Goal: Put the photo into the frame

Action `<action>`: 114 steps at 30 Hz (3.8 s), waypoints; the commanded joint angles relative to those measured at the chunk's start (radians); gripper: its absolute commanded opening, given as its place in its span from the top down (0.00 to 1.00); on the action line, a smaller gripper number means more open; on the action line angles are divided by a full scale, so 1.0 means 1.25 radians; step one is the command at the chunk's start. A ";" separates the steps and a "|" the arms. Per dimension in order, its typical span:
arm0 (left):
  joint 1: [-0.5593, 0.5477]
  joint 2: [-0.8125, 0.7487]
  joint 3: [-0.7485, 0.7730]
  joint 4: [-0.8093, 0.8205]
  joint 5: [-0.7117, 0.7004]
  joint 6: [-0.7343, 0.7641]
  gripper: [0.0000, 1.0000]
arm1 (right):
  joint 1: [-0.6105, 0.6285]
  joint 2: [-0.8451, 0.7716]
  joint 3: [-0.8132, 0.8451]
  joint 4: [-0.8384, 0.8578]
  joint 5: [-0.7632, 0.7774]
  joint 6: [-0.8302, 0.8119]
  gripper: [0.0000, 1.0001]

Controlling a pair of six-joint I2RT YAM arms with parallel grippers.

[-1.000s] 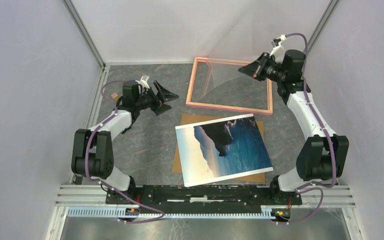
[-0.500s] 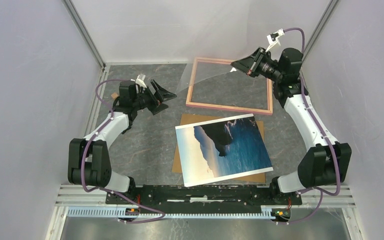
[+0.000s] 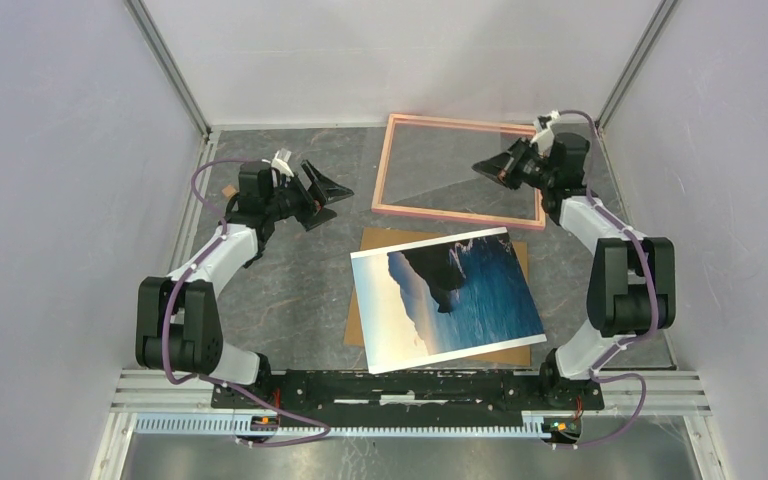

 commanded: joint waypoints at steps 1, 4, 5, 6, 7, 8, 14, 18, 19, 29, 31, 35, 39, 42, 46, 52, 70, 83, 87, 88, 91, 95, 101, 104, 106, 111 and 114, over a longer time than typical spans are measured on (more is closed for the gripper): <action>0.003 -0.004 0.022 0.024 0.011 0.021 0.03 | -0.078 -0.010 -0.028 0.058 -0.023 -0.025 1.00; 0.003 0.001 0.019 0.031 0.015 0.014 0.03 | -0.102 0.003 -0.051 0.055 -0.036 -0.043 1.00; 0.003 0.002 0.018 0.035 0.017 0.012 0.03 | -0.107 0.011 -0.051 0.049 -0.047 -0.055 1.00; 0.003 0.004 0.018 0.035 0.017 0.011 0.03 | -0.110 0.020 -0.050 0.044 -0.057 -0.063 1.00; 0.003 0.004 0.019 0.035 0.018 0.011 0.03 | -0.114 0.026 -0.052 0.045 -0.062 -0.065 1.00; 0.003 0.004 0.018 0.035 0.018 0.011 0.03 | -0.117 0.032 -0.055 0.044 -0.065 -0.068 1.00; 0.003 0.006 0.018 0.035 0.018 0.011 0.03 | -0.136 0.037 -0.082 0.054 -0.058 -0.069 1.00; 0.003 0.008 0.018 0.036 0.019 0.010 0.03 | -0.149 0.030 -0.093 0.047 -0.057 -0.077 1.00; 0.003 0.009 0.018 0.037 0.020 0.010 0.03 | -0.152 0.029 -0.093 0.043 -0.056 -0.082 1.00; 0.003 0.008 0.017 0.037 0.021 0.009 0.03 | -0.165 0.044 -0.101 0.044 -0.036 -0.087 1.00; 0.003 0.008 0.018 0.037 0.020 0.009 0.03 | -0.167 0.046 -0.102 0.045 -0.031 -0.085 1.00; 0.003 0.010 0.018 0.037 0.020 0.009 0.03 | -0.168 0.048 -0.103 0.046 -0.024 -0.084 1.00; 0.003 0.011 0.018 0.037 0.020 0.009 0.03 | -0.172 0.054 -0.104 0.046 -0.024 -0.083 1.00; 0.003 0.011 0.018 0.037 0.020 0.009 0.03 | -0.176 0.054 -0.107 0.047 -0.023 -0.082 1.00; 0.003 0.011 0.018 0.037 0.022 0.008 0.03 | -0.178 0.056 -0.112 0.058 -0.022 -0.076 1.00; 0.003 0.011 0.018 0.037 0.022 0.009 0.03 | -0.184 0.062 -0.115 0.060 -0.022 -0.073 1.00; 0.003 0.012 0.018 0.037 0.022 0.009 0.03 | -0.202 0.075 -0.113 0.062 -0.040 -0.078 1.00; 0.003 0.014 0.018 0.037 0.023 0.008 0.03 | -0.202 0.119 -0.056 -0.010 -0.055 -0.143 1.00; 0.003 0.013 0.017 0.037 0.023 0.007 0.03 | -0.202 0.126 -0.040 -0.032 -0.052 -0.159 1.00; 0.003 0.014 0.018 0.037 0.023 0.008 0.03 | -0.202 0.128 -0.036 -0.037 -0.052 -0.162 1.00; 0.003 0.013 0.017 0.037 0.023 0.008 0.03 | -0.203 0.130 -0.031 -0.041 -0.051 -0.166 1.00; 0.003 0.014 0.018 0.037 0.022 0.008 0.03 | -0.210 0.132 -0.024 -0.050 -0.048 -0.174 1.00; 0.003 0.016 0.017 0.037 0.022 0.008 0.03 | -0.218 0.139 -0.014 -0.067 -0.049 -0.186 1.00; 0.003 0.017 0.017 0.037 0.022 0.008 0.03 | -0.219 0.148 -0.002 -0.078 -0.050 -0.196 1.00; 0.003 0.017 0.017 0.039 0.022 0.008 0.03 | -0.219 0.153 0.003 -0.080 -0.052 -0.198 1.00; 0.003 0.020 0.017 0.039 0.023 0.008 0.03 | -0.222 0.161 0.014 -0.092 -0.052 -0.206 1.00; 0.003 0.020 0.016 0.039 0.023 0.008 0.03 | -0.222 0.160 0.013 -0.092 -0.053 -0.206 1.00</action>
